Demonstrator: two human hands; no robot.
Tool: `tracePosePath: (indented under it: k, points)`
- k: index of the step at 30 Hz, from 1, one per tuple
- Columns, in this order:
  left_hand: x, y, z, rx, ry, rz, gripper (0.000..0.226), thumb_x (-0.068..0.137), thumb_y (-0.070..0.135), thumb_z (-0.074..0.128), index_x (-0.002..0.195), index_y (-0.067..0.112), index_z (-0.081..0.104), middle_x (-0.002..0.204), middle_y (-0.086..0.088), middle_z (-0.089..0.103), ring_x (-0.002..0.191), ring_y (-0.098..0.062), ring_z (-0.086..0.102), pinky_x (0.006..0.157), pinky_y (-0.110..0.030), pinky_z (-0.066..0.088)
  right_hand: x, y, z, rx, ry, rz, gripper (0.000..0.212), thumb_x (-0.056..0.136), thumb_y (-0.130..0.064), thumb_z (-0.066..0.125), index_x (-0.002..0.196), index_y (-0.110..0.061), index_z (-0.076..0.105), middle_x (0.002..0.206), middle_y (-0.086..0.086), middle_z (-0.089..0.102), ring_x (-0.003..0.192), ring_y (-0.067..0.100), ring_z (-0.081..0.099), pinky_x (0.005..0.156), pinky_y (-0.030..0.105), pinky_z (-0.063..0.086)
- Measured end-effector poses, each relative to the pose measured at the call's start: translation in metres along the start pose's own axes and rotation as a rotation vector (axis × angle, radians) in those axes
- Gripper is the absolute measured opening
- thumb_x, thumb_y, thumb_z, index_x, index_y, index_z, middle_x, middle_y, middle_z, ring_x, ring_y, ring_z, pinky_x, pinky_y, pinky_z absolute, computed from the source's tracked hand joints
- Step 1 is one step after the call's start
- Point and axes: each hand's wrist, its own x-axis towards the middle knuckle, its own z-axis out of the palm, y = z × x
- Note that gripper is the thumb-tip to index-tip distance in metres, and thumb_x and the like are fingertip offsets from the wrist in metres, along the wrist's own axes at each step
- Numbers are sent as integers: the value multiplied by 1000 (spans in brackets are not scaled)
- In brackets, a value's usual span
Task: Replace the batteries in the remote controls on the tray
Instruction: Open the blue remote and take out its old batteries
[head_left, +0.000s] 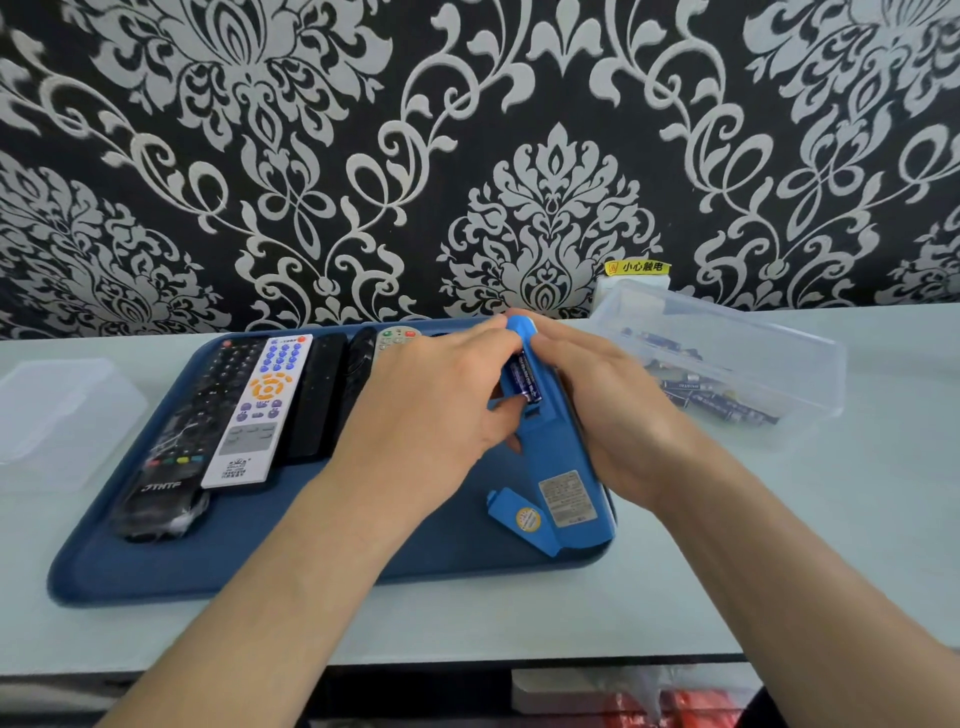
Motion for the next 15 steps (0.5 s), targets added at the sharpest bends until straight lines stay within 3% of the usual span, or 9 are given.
tracePosePath:
  k: [2,4,6,10,15]
  points:
    - [1,2,-1,34,7,-22,33,59,19,85,89,17,70,68,8,67,57,-14,61,52,-21,40,1,1,0,-32,-4,-8,34,106,-13,32,119,-10,64,87,16,63,70,27,55,55,34,45]
    - [2,4,1,62,24,-41,36,53,19,88,84,18,70,58,9,60,50,-14,55,53,-24,25,2,2,0,-41,13,-5,34,106,-13,33,120,-8,64,85,16,63,67,24,56,55,34,44]
    - [2,6,3,73,33,-61,33,53,19,88,80,18,69,55,9,57,48,-15,53,55,-25,18,2,2,0,-44,20,-1,34,106,-13,33,119,-8,64,83,14,63,63,19,58,54,34,44]
    - [2,7,2,6,46,-90,27,59,16,81,83,16,70,55,6,58,48,-16,54,58,-28,33,1,-2,2,-22,26,10,33,106,-13,34,112,-13,66,78,10,65,59,16,59,55,34,44]
    - [3,6,3,4,26,-95,19,67,15,69,85,17,70,57,5,61,50,-17,56,57,-30,39,2,-2,3,15,38,21,32,105,-12,34,106,-11,66,78,13,63,61,21,56,57,35,44]
